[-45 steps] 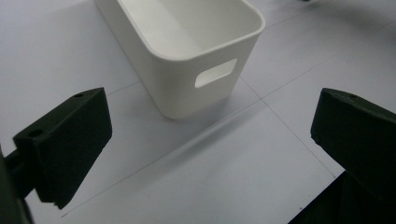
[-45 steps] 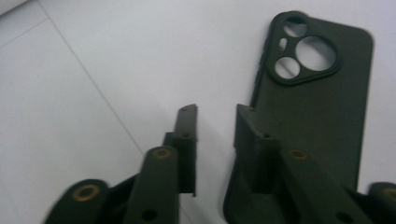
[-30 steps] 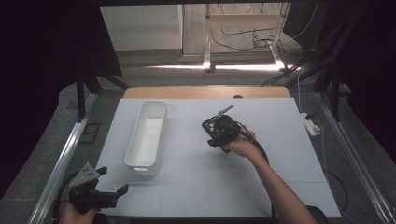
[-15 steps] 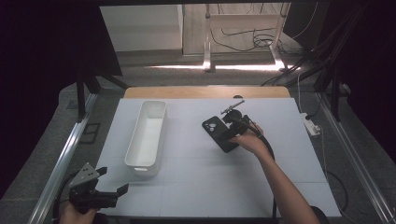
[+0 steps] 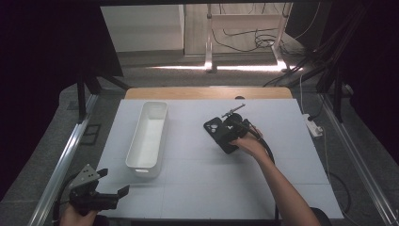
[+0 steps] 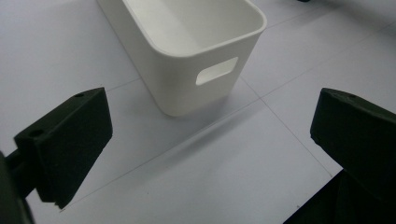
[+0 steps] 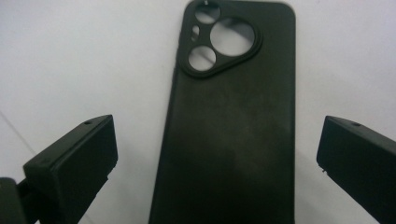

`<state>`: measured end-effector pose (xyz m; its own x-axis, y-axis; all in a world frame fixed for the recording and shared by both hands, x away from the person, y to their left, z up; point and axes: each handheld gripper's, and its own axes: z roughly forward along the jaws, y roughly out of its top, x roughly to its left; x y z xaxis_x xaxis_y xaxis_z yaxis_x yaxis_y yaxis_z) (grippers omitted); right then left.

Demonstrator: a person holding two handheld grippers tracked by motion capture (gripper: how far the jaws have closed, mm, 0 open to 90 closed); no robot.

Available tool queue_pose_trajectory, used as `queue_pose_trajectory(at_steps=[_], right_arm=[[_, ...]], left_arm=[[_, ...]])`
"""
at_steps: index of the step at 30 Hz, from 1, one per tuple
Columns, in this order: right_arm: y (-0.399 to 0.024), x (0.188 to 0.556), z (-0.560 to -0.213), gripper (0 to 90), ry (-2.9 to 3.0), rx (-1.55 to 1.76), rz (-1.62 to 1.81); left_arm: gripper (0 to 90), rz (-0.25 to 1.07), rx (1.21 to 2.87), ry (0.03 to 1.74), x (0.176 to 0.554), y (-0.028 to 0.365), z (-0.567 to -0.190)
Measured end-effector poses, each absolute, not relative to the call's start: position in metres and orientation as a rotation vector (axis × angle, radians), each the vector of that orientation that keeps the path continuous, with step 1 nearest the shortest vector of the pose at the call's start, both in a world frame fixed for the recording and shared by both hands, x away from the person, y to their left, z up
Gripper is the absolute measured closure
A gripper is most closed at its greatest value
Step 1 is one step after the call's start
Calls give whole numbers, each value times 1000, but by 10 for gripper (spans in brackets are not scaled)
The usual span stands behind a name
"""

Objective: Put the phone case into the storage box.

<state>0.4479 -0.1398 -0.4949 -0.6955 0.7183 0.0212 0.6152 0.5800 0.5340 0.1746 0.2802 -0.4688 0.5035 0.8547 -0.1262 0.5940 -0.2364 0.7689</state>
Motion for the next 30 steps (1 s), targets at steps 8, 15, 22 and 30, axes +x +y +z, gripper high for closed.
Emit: queue_pose_trajectory(at_steps=[8, 15, 22, 30], right_arm=[[-138, 452, -512, 0, 2638, 1114, 694], [-135, 452, -520, 0, 2653, 1088, 601], [-132, 453, -519, 0, 2661, 1113, 555], [-129, 452, -511, 137, 2686, 1132, 495]], left_arm=[[0, 404, 1937, 1195, 175, 282, -469], [0, 399, 1932, 1202, 176, 282, -469], [2, 403, 1956, 1202, 177, 279, -469], [4, 406, 1966, 1212, 178, 278, -469]])
